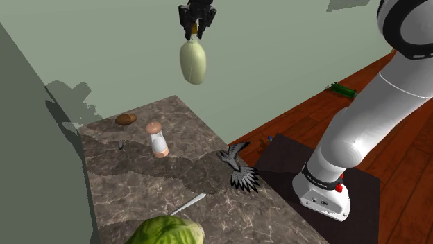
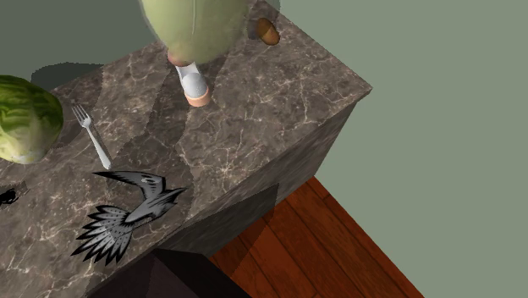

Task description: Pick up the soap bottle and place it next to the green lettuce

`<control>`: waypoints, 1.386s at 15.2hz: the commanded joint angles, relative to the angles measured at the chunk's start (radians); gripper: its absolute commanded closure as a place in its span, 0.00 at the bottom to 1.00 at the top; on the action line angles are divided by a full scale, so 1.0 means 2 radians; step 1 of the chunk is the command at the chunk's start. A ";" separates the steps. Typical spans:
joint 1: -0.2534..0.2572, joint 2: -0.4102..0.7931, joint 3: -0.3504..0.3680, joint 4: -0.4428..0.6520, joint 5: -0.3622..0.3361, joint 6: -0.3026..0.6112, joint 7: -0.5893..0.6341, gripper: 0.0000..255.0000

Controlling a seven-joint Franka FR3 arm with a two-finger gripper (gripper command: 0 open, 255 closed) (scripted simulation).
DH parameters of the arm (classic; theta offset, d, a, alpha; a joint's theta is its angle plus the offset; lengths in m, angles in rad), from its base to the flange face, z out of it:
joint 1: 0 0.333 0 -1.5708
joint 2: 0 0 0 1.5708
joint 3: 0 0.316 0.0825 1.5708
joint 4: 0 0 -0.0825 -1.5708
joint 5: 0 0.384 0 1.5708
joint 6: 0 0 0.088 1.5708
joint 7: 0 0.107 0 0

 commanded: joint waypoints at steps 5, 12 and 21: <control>0.025 -0.005 0.043 -0.015 -0.014 0.010 0.070 1.00; 0.055 0.014 0.100 -0.009 -0.039 0.019 0.161 1.00; 0.102 0.083 0.173 0.046 -0.099 0.012 0.288 1.00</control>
